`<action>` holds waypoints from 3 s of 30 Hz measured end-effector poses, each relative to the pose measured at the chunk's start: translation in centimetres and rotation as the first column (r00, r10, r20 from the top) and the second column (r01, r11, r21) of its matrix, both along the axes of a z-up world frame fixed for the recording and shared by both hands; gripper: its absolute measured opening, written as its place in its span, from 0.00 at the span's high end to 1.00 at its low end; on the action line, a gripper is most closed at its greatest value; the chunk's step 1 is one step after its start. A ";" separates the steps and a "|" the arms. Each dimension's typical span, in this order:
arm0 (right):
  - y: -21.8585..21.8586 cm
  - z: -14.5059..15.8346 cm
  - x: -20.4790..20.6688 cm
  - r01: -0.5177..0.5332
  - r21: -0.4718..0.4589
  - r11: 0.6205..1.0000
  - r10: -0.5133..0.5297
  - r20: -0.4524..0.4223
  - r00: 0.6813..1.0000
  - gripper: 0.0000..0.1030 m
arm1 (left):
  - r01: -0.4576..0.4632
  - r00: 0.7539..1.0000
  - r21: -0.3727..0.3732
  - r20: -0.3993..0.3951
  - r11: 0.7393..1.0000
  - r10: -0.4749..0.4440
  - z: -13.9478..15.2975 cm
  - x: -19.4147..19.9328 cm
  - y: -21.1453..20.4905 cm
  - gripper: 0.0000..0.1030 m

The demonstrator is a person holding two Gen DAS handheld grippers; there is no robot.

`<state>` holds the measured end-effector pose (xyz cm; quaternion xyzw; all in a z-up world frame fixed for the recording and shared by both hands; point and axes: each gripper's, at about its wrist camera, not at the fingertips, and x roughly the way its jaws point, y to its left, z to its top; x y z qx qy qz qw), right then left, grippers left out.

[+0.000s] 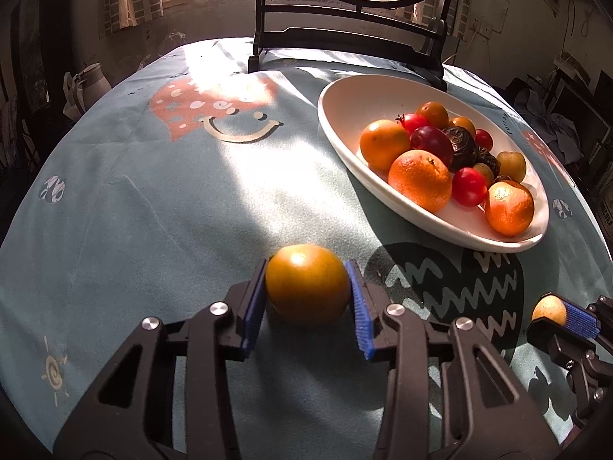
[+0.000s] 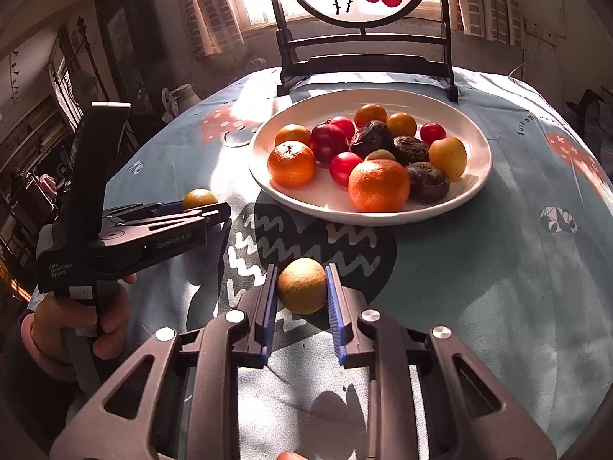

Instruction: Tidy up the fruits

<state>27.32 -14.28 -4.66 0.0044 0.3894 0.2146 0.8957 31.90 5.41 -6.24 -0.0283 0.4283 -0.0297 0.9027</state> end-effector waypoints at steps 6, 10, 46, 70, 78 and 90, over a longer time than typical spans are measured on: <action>0.3 -0.3 -0.1 -0.009 -0.011 1.000 0.010 0.010 1.000 0.76 | -0.015 1.000 -0.034 0.024 0.999 0.015 0.9 -2.7 -0.6 0.61; 0.6 -0.4 -0.8 -0.024 -0.011 1.000 0.024 0.016 1.000 0.76 | 0.002 0.999 -0.042 0.054 0.999 0.000 1.4 -5.2 -1.9 0.61; -4.1 7.9 12.2 0.097 0.111 0.989 -0.117 0.195 0.974 0.76 | 0.121 0.991 0.014 0.050 0.993 -0.122 8.2 13.8 -8.1 0.61; -2.1 4.9 16.8 0.072 0.037 0.997 -0.076 0.129 0.989 0.41 | 0.016 0.991 0.067 0.128 0.998 -0.025 11.0 10.2 -5.3 0.14; -3.4 6.9 12.3 0.071 0.052 0.996 -0.077 0.137 0.987 0.08 | 0.017 0.985 0.067 0.172 0.998 -0.028 12.7 6.5 -5.2 0.09; -5.2 6.8 -0.4 -0.037 -0.043 0.998 0.044 0.161 0.986 0.01 | 0.053 0.986 0.090 0.150 0.995 -0.066 11.9 -3.4 -6.5 0.05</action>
